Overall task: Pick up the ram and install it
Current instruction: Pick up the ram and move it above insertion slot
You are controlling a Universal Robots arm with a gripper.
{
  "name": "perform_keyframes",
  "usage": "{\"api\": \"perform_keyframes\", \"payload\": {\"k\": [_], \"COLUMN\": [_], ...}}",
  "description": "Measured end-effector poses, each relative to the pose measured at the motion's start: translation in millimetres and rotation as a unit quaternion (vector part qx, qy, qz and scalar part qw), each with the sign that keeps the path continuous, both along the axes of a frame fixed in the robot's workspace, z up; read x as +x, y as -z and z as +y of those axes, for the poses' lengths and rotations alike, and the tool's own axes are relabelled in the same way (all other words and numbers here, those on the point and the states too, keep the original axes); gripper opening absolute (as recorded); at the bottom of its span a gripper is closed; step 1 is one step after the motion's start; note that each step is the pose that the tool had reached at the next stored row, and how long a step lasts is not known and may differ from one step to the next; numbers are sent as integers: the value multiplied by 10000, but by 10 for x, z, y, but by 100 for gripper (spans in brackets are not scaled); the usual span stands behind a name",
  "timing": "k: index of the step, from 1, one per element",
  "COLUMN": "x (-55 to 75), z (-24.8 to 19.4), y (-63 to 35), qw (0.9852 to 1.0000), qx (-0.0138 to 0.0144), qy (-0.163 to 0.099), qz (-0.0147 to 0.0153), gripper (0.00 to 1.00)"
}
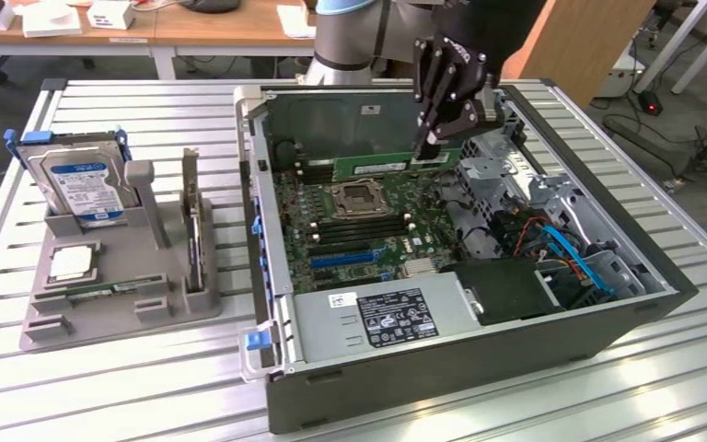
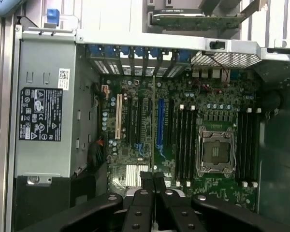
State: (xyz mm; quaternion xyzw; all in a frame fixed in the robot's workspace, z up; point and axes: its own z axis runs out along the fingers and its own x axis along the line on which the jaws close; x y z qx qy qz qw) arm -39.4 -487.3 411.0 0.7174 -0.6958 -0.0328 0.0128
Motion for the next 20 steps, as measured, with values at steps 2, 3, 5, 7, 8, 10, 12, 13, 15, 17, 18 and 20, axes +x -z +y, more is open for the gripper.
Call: {"api": "perform_keyframes", "payload": {"k": [2, 3, 5, 7, 8, 10, 12, 13, 15, 17, 18, 20], "x": [6, 6, 7, 9, 16, 37, 57, 68, 94, 120, 128, 131], "z": [0, 0, 0, 0, 0, 0, 0, 0, 0, 0, 0, 0], "y": [0, 0, 0, 0, 1, 1, 1, 1, 1, 0, 0, 0], "qw": [10000, 10000, 10000, 10000, 10000, 10000, 10000, 10000, 10000, 9999, 9999, 9999], "qx": [0, 1, 0, 0, 1, 1, 1, 0, 0, 0, 0, 0], "qy": [-1, 0, 0, 0, 0, 0, -1, 0, 0, 0, 0, 1], "qz": [-1, -1, 0, -1, 3, 22, 46, 62, 98, 135, 144, 146], "gripper": [11, 11, 11, 11, 11, 11, 11, 11, 11, 11, 11, 11]}}
